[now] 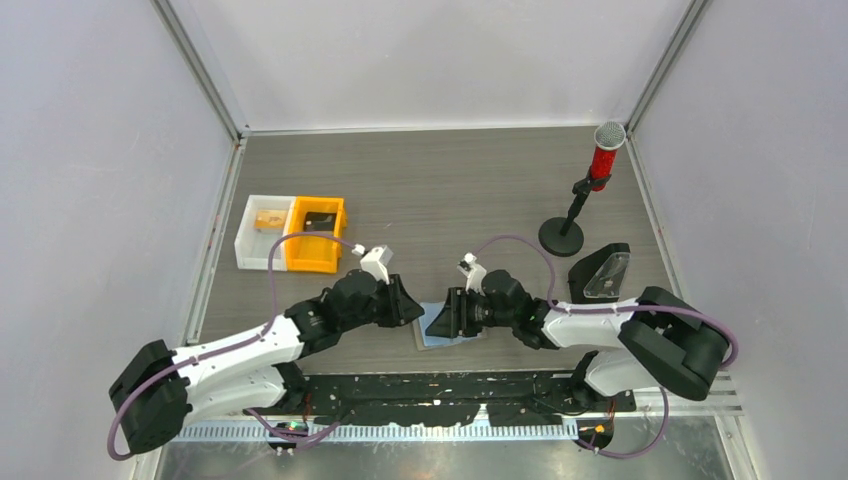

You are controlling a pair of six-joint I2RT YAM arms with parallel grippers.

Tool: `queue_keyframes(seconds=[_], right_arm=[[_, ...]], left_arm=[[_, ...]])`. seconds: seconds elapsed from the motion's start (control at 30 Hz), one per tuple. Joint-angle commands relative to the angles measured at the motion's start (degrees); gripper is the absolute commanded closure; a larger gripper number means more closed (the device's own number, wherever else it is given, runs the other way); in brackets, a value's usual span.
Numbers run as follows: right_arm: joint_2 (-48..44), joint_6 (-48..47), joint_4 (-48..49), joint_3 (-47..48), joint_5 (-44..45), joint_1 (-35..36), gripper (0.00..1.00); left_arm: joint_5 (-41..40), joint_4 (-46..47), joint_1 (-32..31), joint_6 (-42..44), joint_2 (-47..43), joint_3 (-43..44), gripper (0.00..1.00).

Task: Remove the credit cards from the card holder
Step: Remove the credit card from the card holder.

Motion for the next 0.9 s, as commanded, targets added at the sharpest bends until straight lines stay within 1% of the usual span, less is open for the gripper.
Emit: queue_keyframes(seconds=[0.0, 0.13, 0.17, 0.3, 0.43, 0.53, 0.63, 0.77, 0.87], right_arm=[[2.6, -2.2, 1.8, 1.9, 4.3, 1.9, 0.48], [3.7, -2.7, 1.0, 2.1, 5.6, 2.8, 0.49], [3.7, -2.8, 0.7, 2.1, 5.9, 2.9, 0.49], [1.3, -3.5, -1.5, 2.1, 7.0, 3.3, 0.5], [-1.9, -5.2, -5.8, 2.2, 7.4, 3.3, 0.49], [-4.2, -6.4, -8.9, 2.8, 7.4, 3.3, 0.49], [-7.8, -7.9, -13.4, 3.5, 8.9, 3.2, 0.48], [-11.2, -10.9, -20.9, 5.5, 13.3, 2.5, 0.46], [-13.1, -12.7, -24.8, 6.5, 16.9, 1.1, 0.44]], left_arm=[[-2.9, -2.1, -0.2, 0.0, -1.1, 0.9, 0.72], [-1.3, 0.4, -0.2, 1.2, 2.4, 2.2, 0.73], [0.7, 1.3, -0.2, 1.5, 3.6, 2.6, 0.73], [2.9, 4.5, -0.2, 2.3, 9.5, 3.5, 0.79], [4.6, 9.8, -0.2, 2.4, 14.4, 2.5, 0.83], [4.4, 9.3, -0.2, 2.8, 17.3, 2.5, 0.85], [3.3, 7.3, -0.2, 3.1, 18.4, 2.1, 0.88], [1.6, 6.8, -0.2, 2.5, 18.4, 0.6, 0.88], [1.4, 6.9, -0.2, 2.4, 18.2, 0.2, 0.89]])
